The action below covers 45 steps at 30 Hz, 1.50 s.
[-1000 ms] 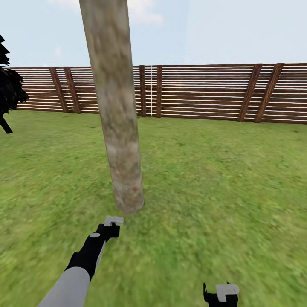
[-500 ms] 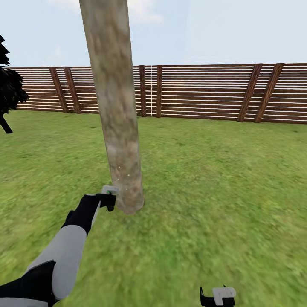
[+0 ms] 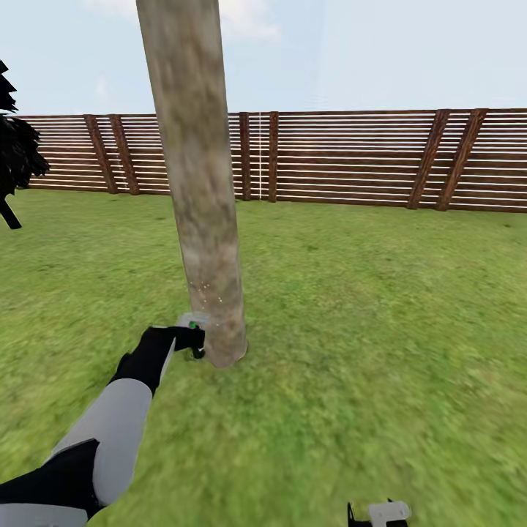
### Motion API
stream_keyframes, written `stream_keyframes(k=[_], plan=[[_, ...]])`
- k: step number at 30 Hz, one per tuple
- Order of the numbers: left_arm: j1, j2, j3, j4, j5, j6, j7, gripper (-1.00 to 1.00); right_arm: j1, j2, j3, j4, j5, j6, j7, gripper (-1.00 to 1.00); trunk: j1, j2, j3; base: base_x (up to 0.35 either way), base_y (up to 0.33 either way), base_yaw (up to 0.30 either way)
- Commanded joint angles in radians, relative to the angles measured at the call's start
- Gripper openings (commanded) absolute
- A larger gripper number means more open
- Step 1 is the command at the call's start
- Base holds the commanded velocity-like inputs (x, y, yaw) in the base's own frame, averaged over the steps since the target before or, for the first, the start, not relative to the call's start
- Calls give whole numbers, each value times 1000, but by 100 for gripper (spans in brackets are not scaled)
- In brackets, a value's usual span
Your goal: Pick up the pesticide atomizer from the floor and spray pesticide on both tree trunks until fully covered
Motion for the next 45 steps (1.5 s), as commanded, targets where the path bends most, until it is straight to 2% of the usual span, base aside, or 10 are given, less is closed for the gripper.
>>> stream_keyframes(k=[1, 8, 12, 15, 17, 21, 23, 27, 32, 45], plan=[[-11, -11, 6, -2, -21, 6, -10, -100, 0, 5, 35, 1, 7, 0, -7, 100, 0, 0, -1, 0, 0, 0], [-17, 76, 5, 0, -19, 27, -32, -100, 1, 9, 73, 2, -64, -4, -7, 100, 0, 0, -1, 0, 0, 0], [-20, 15, 5, 3, -21, 28, -46, -100, 1, 8, 368, 2, -461, -27, -8, 100, 0, 0, -1, 0, 0, 0], [-27, -4, -6, 0, -20, 29, -47, -100, 1, 9, 432, 2, -611, -27, -8, 100, 0, 0, -1, 0, 0, 0], [-27, 29, -6, 0, -18, 29, -49, -100, 1, 7, 438, 2, -626, -21, -8, 100, 0, 0, -1, 0, 0, 0], [-23, 169, -1, 4, -16, 28, -121, -100, 3, 8, 439, 2, -630, -19, -8, 100, 0, 0, -1, 0, 0, 0], [-21, 166, -3, 2, -17, 27, -146, -100, 3, 8, 440, 3, -630, -19, -7, 100, 0, 0, -1, 0, 0, 0], [-15, 72, -3, -1, -21, 31, -148, -100, 3, 9, 438, -8, -629, -22, -8, 100, 0, 0, -1, 0, 0, 0], [-9, 145, 26, -31, -22, 29, -113, -100, 3, -2, 440, -50, -596, -23, -5, 100, 0, 0, -1, 70, -103, 0], [-8, 130, 24, -25, -17, 29, -68, -100, 3, -9, 440, -44, -593, -22, -5, 100, 0, 0, -1, 72, -261, 0]])
